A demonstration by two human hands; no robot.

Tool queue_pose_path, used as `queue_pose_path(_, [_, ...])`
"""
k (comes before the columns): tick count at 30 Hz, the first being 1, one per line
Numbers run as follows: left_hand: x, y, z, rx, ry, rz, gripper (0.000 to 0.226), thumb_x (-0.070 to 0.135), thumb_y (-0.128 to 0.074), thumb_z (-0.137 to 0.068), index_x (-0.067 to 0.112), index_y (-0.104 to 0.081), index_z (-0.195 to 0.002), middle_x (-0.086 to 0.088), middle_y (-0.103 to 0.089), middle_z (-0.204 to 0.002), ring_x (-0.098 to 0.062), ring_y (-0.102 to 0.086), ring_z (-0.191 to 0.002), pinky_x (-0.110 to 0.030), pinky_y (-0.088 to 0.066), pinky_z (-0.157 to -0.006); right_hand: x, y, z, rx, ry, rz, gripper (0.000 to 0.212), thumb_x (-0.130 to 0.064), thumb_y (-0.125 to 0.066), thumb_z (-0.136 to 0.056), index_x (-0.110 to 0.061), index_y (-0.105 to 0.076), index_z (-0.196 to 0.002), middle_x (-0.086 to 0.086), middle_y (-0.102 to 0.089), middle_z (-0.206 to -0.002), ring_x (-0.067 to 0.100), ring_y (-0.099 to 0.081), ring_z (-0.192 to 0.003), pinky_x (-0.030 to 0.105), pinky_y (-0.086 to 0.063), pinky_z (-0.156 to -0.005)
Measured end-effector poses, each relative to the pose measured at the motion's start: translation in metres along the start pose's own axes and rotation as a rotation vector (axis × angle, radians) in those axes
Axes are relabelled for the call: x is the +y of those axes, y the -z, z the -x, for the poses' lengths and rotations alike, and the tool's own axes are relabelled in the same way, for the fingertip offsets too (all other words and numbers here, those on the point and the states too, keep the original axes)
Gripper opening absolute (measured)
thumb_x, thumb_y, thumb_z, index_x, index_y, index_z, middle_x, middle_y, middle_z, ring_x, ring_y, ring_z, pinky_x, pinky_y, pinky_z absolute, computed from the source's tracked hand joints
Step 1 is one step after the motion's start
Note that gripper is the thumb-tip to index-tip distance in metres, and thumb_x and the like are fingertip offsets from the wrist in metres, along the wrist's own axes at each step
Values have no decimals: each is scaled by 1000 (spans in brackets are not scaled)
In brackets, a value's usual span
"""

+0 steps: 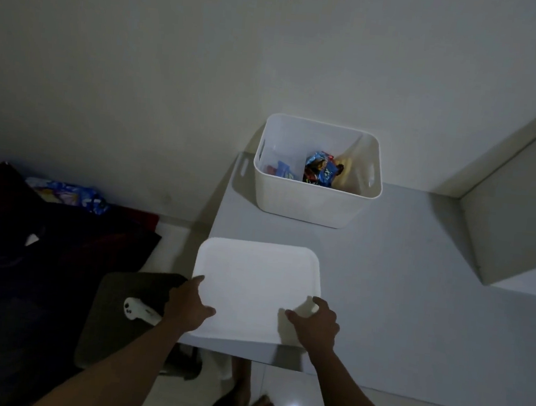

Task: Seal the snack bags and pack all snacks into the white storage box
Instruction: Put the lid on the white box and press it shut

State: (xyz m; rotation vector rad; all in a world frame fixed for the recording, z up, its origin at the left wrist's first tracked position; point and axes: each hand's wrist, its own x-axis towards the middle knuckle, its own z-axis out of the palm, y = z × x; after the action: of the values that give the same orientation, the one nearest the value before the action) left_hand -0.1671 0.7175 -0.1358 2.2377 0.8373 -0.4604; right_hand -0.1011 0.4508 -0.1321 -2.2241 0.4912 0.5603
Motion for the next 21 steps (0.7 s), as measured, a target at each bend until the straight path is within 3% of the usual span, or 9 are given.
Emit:
queue_pose_path(6, [-1, -10, 13, 66, -90, -22, 81, 23, -81, -77, 23, -38, -146, -8, -39, -145, -27, -35, -130, -39, -38, -108, 16, 15, -6, 75, -103, -158, 102, -47, -89, -63, -15, -40, -146, 17, -51, -141, 38, -49, -127, 49, -42, -106])
queue_pose_path(8, [4, -11, 17, 91, -112, 9, 80, 19, -83, -75, 22, -42, -144, -7, -40, -145, -26, -36, -129, -38, -40, -107, 19, 24, -8, 75, -109, -184, 100, -47, -89, -63, -11, -44, -144, 17, -53, -140, 37, -52, -125, 50, -42, -107])
queue_pose_path(12, [26, -8, 20, 168, -229, 84, 82, 14, -87, -69, 18, -48, -141, -11, -45, -143, -28, -42, -127, -39, -41, -106, 13, 44, -7, 124, -29, -198, 89, -47, -91, -57, -10, -59, -132, 15, -64, -124, 34, -61, -108, 48, -53, -93])
queue_pose_path(16, [56, -3, 19, 284, -330, 176, 79, 11, -87, -70, 16, -51, -140, -12, -45, -142, -29, -39, -129, -42, -38, -107, -7, 67, -2, 266, 126, -179, 96, -44, -94, -53, -14, -52, -135, 15, -53, -123, 34, -50, -119, 49, -49, -95])
queue_pose_path(21, [104, 15, -1, 398, -407, 248, 78, 19, -89, -69, 20, -54, -139, -13, -40, -144, -29, -34, -131, -40, -35, -108, -40, 96, -12, 378, 309, -176, 96, -32, -90, -67, -23, -40, -148, 11, -41, -132, 30, -35, -126, 44, -41, -100])
